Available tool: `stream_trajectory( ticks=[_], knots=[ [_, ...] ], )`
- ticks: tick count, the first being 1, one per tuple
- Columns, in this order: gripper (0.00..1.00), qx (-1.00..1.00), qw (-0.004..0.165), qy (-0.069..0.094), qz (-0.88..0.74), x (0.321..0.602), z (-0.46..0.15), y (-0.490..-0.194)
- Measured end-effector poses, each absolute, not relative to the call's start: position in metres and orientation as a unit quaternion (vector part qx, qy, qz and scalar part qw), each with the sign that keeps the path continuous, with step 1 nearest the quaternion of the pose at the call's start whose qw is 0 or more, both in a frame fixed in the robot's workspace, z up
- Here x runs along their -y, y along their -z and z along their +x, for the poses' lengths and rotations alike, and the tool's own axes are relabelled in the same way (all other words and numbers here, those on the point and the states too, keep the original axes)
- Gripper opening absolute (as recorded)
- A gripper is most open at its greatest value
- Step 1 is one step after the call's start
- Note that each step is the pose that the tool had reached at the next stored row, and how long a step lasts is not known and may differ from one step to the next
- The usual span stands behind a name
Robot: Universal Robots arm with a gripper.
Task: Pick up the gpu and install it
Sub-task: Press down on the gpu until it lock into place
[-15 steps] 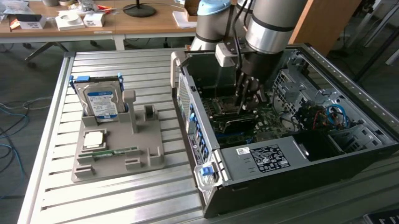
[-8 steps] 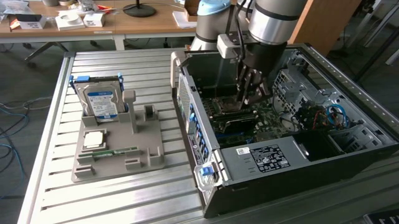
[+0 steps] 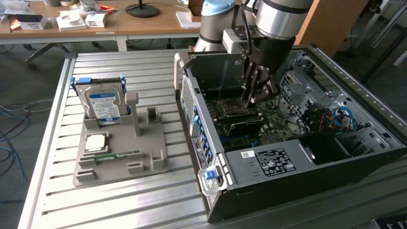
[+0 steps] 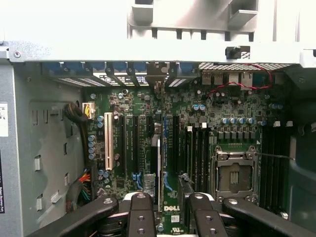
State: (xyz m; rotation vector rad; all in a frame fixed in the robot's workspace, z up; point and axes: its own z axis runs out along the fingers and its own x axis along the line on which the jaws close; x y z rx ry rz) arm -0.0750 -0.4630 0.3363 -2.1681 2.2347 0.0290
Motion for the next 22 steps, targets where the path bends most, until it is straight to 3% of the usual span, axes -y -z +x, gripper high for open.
stream_trajectory(
  ticks=[12, 16, 22],
  knots=[
    [0.32, -0.718, 0.014, -0.009, -0.696, 0.4630, -0.0750, -0.3363],
    [0.14, -0.718, 0.014, -0.009, -0.696, 0.4630, -0.0750, -0.3363],
    [0.11, -0.718, 0.014, -0.009, -0.696, 0.4630, -0.0750, -0.3363]
  ],
)
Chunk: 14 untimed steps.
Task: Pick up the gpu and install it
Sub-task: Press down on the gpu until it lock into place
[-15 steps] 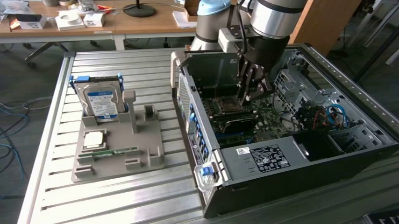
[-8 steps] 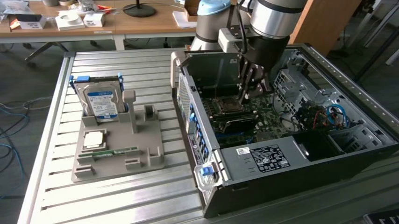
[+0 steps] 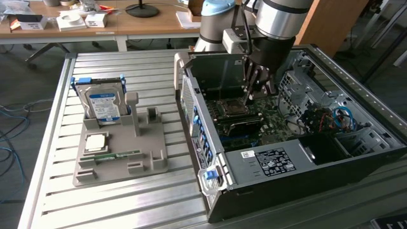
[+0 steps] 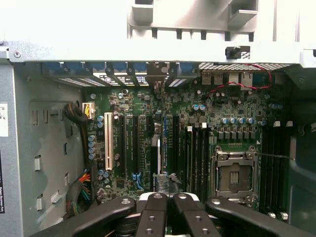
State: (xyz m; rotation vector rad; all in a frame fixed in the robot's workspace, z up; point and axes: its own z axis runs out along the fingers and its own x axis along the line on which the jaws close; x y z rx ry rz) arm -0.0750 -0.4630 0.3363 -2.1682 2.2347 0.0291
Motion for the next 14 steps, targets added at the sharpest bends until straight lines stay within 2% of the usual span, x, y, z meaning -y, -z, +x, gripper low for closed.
stream_trajectory(
  ticks=[14],
  knots=[
    [0.11, -0.718, 0.016, -0.012, -0.696, 0.4630, -0.0750, -0.3342]
  ],
)
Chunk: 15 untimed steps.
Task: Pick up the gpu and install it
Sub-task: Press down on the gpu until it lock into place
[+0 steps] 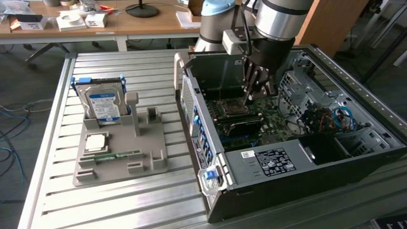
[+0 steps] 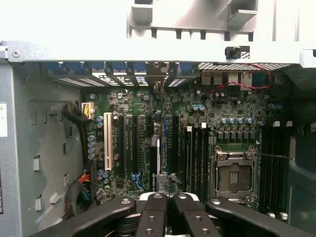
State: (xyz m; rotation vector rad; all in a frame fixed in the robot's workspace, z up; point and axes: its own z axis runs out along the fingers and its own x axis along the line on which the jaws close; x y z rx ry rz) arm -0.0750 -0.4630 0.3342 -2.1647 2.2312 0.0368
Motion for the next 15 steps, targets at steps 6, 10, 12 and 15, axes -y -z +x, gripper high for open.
stream_trajectory(
  ticks=[6, 10, 12, 15],
  knots=[
    [0.11, -0.718, 0.017, -0.013, -0.696, 0.463, -0.075, -0.324],
    [0.11, -0.718, 0.018, -0.013, -0.696, 0.463, -0.075, -0.316],
    [0.11, -0.718, 0.018, -0.013, -0.696, 0.463, -0.075, -0.313],
    [0.11, -0.718, 0.018, -0.014, -0.696, 0.463, -0.075, -0.307]
  ],
)
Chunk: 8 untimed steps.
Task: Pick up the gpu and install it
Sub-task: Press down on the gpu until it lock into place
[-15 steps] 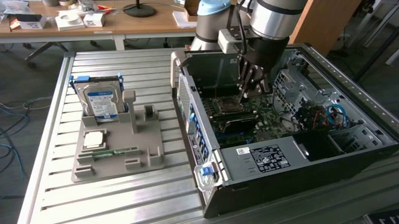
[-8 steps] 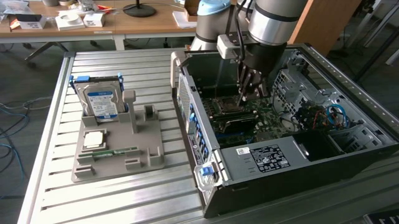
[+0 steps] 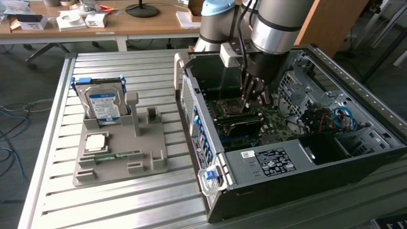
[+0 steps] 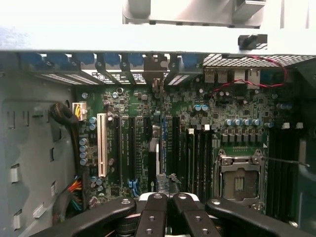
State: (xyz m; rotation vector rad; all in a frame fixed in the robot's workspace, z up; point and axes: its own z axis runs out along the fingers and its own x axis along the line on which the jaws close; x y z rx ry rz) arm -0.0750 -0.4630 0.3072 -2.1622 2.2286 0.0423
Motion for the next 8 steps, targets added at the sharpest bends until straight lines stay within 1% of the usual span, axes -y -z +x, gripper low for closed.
stream_trajectory(
  ticks=[8],
  knots=[
    [0.11, -0.718, 0.018, -0.014, -0.696, 0.463, -0.075, -0.293]
  ],
)
